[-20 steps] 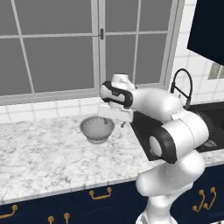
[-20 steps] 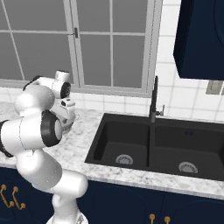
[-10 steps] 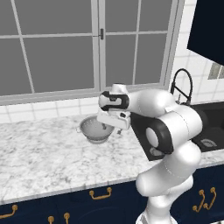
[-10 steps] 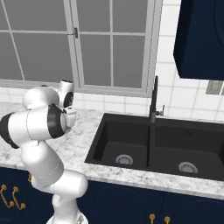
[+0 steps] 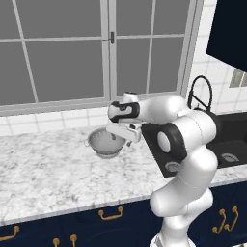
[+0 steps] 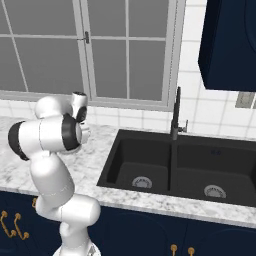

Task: Put the colander in the sink, put the pear, tangerine in the colander, and turn on the sink faucet and pour water over the colander.

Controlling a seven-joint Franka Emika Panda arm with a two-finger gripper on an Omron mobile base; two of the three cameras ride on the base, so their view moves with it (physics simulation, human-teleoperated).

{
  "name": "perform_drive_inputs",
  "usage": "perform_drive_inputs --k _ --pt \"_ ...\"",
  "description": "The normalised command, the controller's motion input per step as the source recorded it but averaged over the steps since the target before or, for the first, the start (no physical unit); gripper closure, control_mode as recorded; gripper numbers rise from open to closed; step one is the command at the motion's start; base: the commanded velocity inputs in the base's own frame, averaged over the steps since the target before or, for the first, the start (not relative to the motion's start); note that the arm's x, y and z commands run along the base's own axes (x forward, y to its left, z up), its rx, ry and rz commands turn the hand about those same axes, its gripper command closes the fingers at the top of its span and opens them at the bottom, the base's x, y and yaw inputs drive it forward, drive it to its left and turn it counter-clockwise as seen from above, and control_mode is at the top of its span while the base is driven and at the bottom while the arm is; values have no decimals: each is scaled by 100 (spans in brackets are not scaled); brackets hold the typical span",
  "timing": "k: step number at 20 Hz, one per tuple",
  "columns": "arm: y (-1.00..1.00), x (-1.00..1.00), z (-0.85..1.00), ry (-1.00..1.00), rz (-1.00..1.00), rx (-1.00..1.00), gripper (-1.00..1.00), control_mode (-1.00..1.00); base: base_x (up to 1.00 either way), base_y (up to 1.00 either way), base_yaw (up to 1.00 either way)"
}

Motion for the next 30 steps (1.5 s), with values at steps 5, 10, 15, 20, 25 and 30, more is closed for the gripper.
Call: perform_drive_inputs --k 5,10,15,20,25,30 --pt "0 8 -33 -1 -5 -1 -100 -100 0 0 0" --pt "-2 0 -28 -3 -3 0 -100 -100 0 0 0" --pt "0 0 -29 -5 0 0 100 -100 0 0 0" --pt "-1 -5 0 0 0 0 100 -100 0 0 0" --pt "-48 -12 25 0 -17 3 100 -100 0 0 0" --pt "-99 -18 27 5 -43 6 100 -100 0 0 0"
